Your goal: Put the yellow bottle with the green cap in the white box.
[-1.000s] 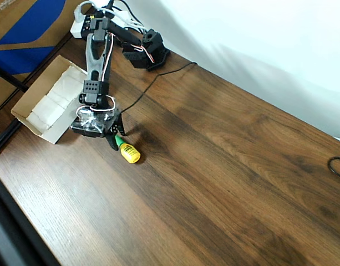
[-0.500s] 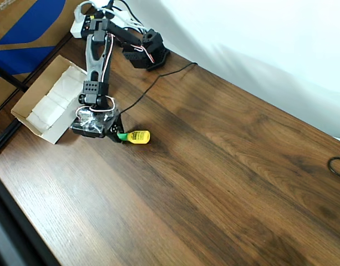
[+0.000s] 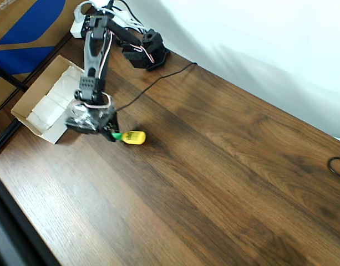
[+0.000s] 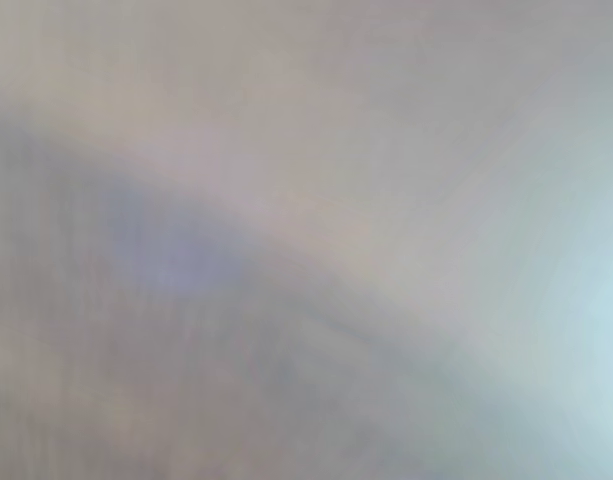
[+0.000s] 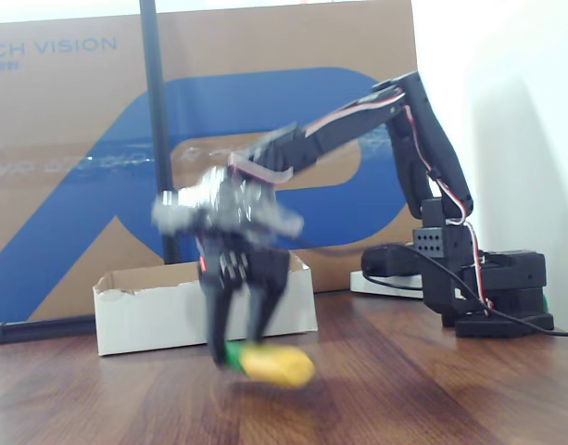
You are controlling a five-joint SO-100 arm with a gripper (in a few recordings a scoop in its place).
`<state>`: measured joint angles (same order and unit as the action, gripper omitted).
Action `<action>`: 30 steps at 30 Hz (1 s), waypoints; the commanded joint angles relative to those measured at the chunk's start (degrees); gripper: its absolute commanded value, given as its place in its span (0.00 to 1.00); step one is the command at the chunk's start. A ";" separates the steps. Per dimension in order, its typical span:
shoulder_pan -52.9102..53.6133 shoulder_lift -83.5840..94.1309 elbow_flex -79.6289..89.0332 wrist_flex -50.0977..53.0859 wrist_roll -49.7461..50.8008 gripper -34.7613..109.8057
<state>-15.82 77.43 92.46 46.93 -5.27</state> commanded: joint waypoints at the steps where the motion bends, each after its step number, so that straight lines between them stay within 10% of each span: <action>1: 2.20 11.51 0.62 0.70 -0.26 0.24; 30: 28.65 45.70 17.40 0.79 3.08 0.24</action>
<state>9.67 119.18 110.39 48.43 -2.11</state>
